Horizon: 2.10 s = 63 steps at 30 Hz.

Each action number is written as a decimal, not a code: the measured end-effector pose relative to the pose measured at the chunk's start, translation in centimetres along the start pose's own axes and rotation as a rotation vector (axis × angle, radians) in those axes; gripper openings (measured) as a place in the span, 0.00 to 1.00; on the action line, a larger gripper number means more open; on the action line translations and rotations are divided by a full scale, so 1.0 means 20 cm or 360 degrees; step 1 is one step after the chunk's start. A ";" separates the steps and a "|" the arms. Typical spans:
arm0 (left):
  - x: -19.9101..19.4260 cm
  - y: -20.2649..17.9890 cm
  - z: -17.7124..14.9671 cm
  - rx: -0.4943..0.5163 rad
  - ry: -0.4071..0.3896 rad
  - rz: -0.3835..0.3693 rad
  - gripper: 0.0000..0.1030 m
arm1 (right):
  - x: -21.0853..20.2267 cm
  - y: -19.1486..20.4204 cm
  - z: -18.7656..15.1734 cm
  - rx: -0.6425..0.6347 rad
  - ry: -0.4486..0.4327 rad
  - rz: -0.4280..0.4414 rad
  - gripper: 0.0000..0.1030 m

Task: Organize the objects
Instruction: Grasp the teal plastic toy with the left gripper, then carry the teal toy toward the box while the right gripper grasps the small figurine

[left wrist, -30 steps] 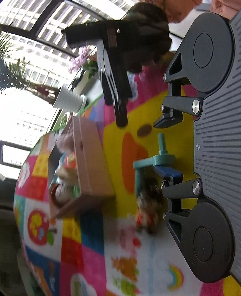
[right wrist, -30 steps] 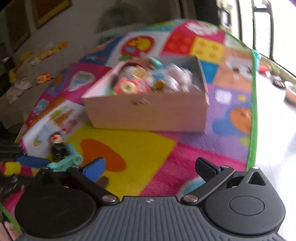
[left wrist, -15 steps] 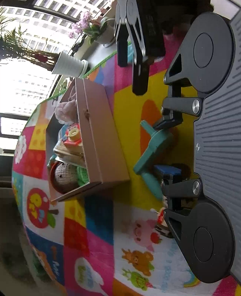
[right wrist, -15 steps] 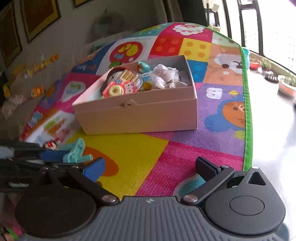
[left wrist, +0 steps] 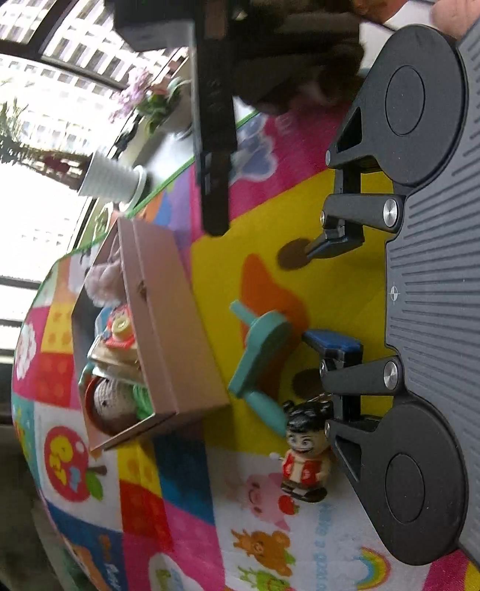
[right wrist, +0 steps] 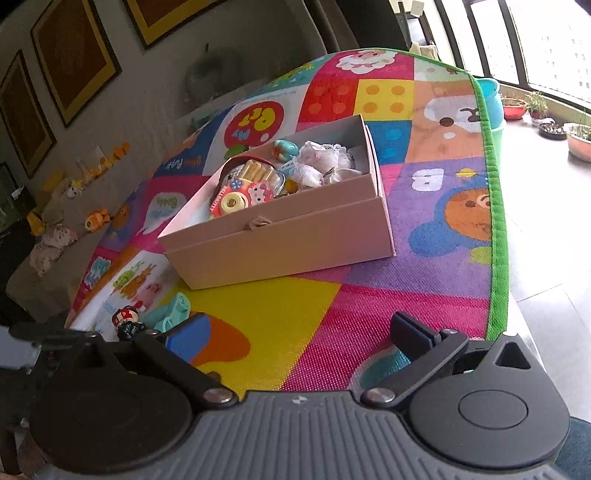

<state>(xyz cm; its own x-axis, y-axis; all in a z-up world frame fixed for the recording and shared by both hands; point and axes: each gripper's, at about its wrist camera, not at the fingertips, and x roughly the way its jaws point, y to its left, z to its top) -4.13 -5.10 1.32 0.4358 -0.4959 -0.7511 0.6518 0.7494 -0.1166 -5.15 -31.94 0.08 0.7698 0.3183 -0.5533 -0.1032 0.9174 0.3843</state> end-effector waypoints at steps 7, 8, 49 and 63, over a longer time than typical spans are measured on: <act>-0.07 0.13 0.10 -0.0431 -0.0139 0.0003 0.43 | -0.02 -0.05 0.00 0.0117 -0.0043 0.0065 1.00; -0.06 0.15 0.13 -0.0524 -0.0145 0.0002 0.43 | -0.02 -0.06 0.00 0.0127 -0.0048 0.0066 1.00; -0.14 0.22 0.09 -0.0338 -0.0384 0.0145 0.14 | -0.08 0.12 -0.05 -0.0189 -0.0015 -0.0175 1.00; -0.63 0.68 -0.24 -0.0846 -0.0682 0.0316 0.14 | 0.25 0.73 -0.08 -0.0667 0.0247 0.0144 0.79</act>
<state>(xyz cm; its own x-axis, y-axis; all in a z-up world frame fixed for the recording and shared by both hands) -3.78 13.37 6.07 0.7920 -0.3747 -0.4819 0.1911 0.9019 -0.3873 -3.82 -16.54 1.81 0.6459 0.4044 -0.6475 -0.4365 0.8915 0.1214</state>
